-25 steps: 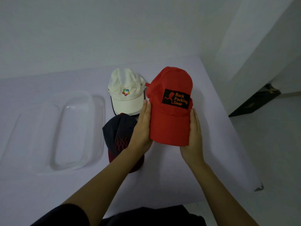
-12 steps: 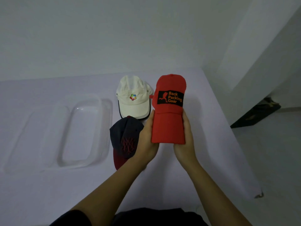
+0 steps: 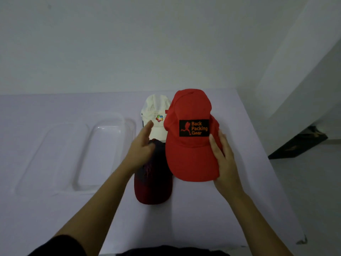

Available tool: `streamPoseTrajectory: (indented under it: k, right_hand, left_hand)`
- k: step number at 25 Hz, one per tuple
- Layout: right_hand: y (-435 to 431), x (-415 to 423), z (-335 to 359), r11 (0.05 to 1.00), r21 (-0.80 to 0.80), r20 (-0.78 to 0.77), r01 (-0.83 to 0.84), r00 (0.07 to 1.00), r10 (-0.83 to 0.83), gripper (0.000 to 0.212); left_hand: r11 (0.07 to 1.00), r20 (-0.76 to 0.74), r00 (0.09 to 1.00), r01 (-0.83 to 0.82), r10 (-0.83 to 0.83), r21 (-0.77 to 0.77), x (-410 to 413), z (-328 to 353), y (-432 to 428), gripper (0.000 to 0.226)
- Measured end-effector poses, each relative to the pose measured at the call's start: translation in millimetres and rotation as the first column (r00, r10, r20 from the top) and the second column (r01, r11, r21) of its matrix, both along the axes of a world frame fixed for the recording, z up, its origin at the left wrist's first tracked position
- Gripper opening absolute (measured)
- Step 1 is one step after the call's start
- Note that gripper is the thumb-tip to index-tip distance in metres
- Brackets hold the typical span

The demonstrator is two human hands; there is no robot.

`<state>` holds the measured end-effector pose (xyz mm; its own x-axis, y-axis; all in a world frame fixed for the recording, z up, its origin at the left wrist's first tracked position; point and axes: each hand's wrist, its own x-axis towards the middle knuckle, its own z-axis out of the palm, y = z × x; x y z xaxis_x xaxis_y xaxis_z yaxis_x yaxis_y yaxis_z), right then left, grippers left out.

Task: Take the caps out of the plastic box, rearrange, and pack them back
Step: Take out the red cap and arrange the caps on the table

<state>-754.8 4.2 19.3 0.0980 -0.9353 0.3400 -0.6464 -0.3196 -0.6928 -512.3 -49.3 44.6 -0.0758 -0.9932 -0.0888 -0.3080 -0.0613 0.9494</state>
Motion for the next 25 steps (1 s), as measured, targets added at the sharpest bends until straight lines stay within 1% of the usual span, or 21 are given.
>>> streamPoseTrajectory:
  k: [1,2,3,4,5,6,7,8,10,11,12,13,14,15,16,17,18,19,20,23,25]
  right_hand:
    - [1,2,2,1.0,-0.008,-0.04,-0.028,0.999,0.028,0.065]
    - [1,5,3,0.998,-0.014,-0.085,-0.054,0.995,0.053,0.07]
    - [1,6,4,0.997,-0.013,-0.123,-0.075,0.99,0.073,0.072]
    - [1,7,4,0.996,-0.01,-0.148,-0.091,0.985,0.089,0.072]
    - [2,7,5,0.995,-0.01,-0.164,-0.099,0.982,0.096,0.07]
    - [3,8,5,0.995,-0.01,-0.171,-0.098,0.981,0.095,0.068]
    - [4,8,5,0.996,-0.003,-0.171,-0.091,0.981,0.089,0.066]
    - [6,9,4,0.996,0.005,-0.175,-0.084,0.981,0.084,0.067]
    - [9,7,1,0.994,0.005,-0.233,-0.111,0.966,0.109,0.076]
    - [11,5,1,0.987,0.009,-0.279,-0.16,0.947,0.156,0.084]
    - [11,1,1,0.974,0.049,-0.289,-0.222,0.93,0.227,0.091]
    - [12,-2,7,0.953,0.133,-0.222,-0.273,0.929,0.297,0.093]
    - [11,-5,15,0.932,0.212,-0.084,-0.293,0.945,0.316,0.087]
    - [8,-7,23,0.931,0.243,0.059,-0.273,0.962,0.267,0.078]
    - [2,-8,32,0.939,0.26,0.158,-0.224,0.969,0.187,0.071]
    - [-6,-6,44,0.936,0.298,0.228,-0.186,0.966,0.12,0.076]
    - [-16,-3,56,0.916,0.343,0.303,-0.21,0.947,0.103,0.089]
    - [-26,0,65,0.878,0.379,0.388,-0.293,0.912,0.137,0.099]
    - [-35,2,74,0.826,0.41,0.471,-0.386,0.866,0.17,0.1]
    - [-50,4,84,0.684,0.393,0.698,-0.615,0.683,0.214,0.074]
    - [-52,4,82,0.661,0.37,0.733,-0.653,0.642,0.223,0.061]
  left_hand:
    - [0.995,-0.166,0.981,-0.095,0.099,0.032,1,13,-9,0.06]
    - [0.994,-0.271,0.956,-0.102,0.112,0.049,3,24,-16,0.051]
    - [0.998,-0.318,0.947,-0.032,0.05,0.061,3,36,-23,0.052]
    - [0.994,-0.317,0.948,0.072,-0.041,0.086,-1,47,-32,0.054]
    - [0.976,-0.251,0.957,0.179,-0.144,0.121,-5,57,-37,0.053]
    - [0.954,-0.197,0.954,0.259,-0.227,0.151,-7,63,-39,0.049]
    - [0.941,-0.167,0.95,0.293,-0.265,0.169,-8,65,-40,0.042]
    - [0.941,-0.213,0.945,0.289,-0.25,0.178,-7,64,-41,0.036]
    - [0.962,-0.383,0.917,0.196,-0.111,0.189,-8,62,-41,0.028]
    - [0.973,-0.419,0.907,0.129,-0.038,0.191,-8,58,-41,0.026]
    - [0.978,-0.414,0.91,0.071,0.016,0.194,-9,56,-42,0.025]
    - [0.983,-0.369,0.928,0.027,0.043,0.182,-9,56,-42,0.026]
    - [0.986,-0.332,0.942,0.0,0.055,0.165,-9,57,-42,0.028]
    - [0.989,-0.311,0.949,-0.007,0.053,0.148,-9,57,-42,0.029]
    - [0.991,-0.318,0.948,0.017,0.025,0.131,-12,59,-42,0.029]
    - [0.992,-0.336,0.942,0.061,-0.021,0.109,-16,64,-39,0.027]
    - [0.99,-0.369,0.927,0.109,-0.068,0.09,-24,70,-35,0.026]
    - [0.986,-0.402,0.909,0.154,-0.115,0.067,-33,74,-31,0.026]
    - [0.982,-0.429,0.891,0.186,-0.149,0.045,-42,76,-28,0.027]
    - [0.977,-0.449,0.875,0.213,-0.18,0.024,-49,78,-26,0.028]
    - [0.941,-0.48,0.842,0.326,-0.246,0.091,-36,76,-28,0.04]
